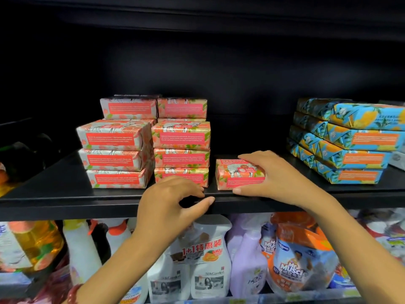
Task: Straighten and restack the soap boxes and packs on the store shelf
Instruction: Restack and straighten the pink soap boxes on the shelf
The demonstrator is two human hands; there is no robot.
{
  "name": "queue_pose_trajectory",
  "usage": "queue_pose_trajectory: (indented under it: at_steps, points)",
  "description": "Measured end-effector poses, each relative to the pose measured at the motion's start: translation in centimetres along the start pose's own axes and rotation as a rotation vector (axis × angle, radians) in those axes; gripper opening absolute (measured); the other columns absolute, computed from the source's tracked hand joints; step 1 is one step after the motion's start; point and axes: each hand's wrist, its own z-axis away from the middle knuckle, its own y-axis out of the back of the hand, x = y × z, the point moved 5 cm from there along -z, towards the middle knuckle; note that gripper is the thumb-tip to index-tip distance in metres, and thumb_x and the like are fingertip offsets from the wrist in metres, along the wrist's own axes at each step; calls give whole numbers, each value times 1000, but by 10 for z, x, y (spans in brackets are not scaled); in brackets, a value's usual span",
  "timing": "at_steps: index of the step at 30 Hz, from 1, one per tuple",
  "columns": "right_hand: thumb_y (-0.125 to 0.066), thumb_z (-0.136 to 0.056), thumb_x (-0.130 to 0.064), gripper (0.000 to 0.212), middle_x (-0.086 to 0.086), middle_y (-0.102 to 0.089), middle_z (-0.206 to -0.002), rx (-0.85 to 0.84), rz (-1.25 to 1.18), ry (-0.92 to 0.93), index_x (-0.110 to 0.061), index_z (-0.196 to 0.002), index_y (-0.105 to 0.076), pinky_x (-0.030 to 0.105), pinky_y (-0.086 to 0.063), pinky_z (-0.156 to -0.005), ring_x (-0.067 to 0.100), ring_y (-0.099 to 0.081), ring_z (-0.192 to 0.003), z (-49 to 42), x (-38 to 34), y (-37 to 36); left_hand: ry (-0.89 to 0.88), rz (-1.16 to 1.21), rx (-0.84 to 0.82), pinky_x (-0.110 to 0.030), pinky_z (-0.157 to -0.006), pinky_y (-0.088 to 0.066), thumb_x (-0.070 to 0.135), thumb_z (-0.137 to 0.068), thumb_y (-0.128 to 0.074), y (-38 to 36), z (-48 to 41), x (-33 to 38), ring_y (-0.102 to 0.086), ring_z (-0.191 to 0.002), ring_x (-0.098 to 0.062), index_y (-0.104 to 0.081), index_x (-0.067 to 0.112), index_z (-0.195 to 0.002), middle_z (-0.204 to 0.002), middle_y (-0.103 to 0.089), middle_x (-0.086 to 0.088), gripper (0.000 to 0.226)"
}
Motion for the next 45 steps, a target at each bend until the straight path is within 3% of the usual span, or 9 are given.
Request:
queue_pose_trajectory:
  at_steps: [4,10,15,21,25,31,36,40,45]
  points:
    - [-81,-60,-48,68,-11,-50,-108,129,-49,40,-25,-117,-51,19,-35,-81,6,-45,-101,11,-9,11,10,53,-5,-28,-67,-54,51,-75,-64,2,0,-1,-65,-77,-4,-76,21,-80,-78,-71,14,33]
    - [-78,-61,-50,67,-9,-49,-109,457,-66,313,-15,-113,-52,28,-40,-83,9,-45,-101,44,-54,36,270,686,-56,-13,-61,-51,58,-69,-60,15,-21,11,-68,-67,-3,-75,37,-74,-71,-72,7,27]
    - [-77,-66,-45,70,7,-52,-117,519,70,400,-6,-120,-54,32,-39,-91,15,-43,-110,48,-71,34,274,887,-116,-12,-52,-46,26,-69,-79,10,-32,26,-65,-58,-5,-71,9,-90,-71,-73,1,28]
    - [-75,-70,-44,77,-7,-52,-128,388,-391,227,-18,-136,-43,13,-36,-98,2,-47,-119,47,-47,40,147,788,5,-16,-73,-51,19,-67,-78,12,-26,16,-69,-88,-8,-65,15,-98,-94,-73,7,34]
    - [-74,-74,-18,45,2,-63,-111,441,-193,377,-6,-116,-62,15,-41,-91,9,-56,-105,49,-59,40,41,753,3,-20,-79,-50,11,-63,-81,11,-23,16,-65,-95,-9,-61,18,-100,-99,-69,9,43]
    - [-65,-68,13,35,15,-64,-102,658,35,590,2,-101,-63,30,-43,-95,25,-55,-102,64,-66,36,129,758,-94,-29,-82,-54,43,-52,-84,12,-23,12,-63,-106,-11,-55,28,-118,-114,-65,9,73]
    - [-73,-74,-6,42,12,-57,-117,581,9,569,-6,-110,-52,29,-38,-101,23,-50,-114,62,-60,31,79,669,-95,-22,-81,-52,40,-53,-84,16,-23,16,-65,-99,-8,-57,29,-109,-107,-67,12,63]
    - [-78,-64,-44,91,-5,-41,-140,405,-361,257,-18,-139,-34,19,-37,-102,8,-42,-127,56,-46,35,-92,512,-32,-22,-91,-47,38,-60,-81,21,-22,21,-58,-110,-5,-51,34,-114,-115,-59,20,62]
    - [-77,-58,-36,68,-7,-65,-110,245,-694,64,-22,-122,-56,13,-48,-78,2,-63,-99,47,-40,37,-262,452,7,-34,-102,-42,30,-72,-77,17,-21,30,-47,-128,-14,-47,24,-122,-132,-51,10,59]
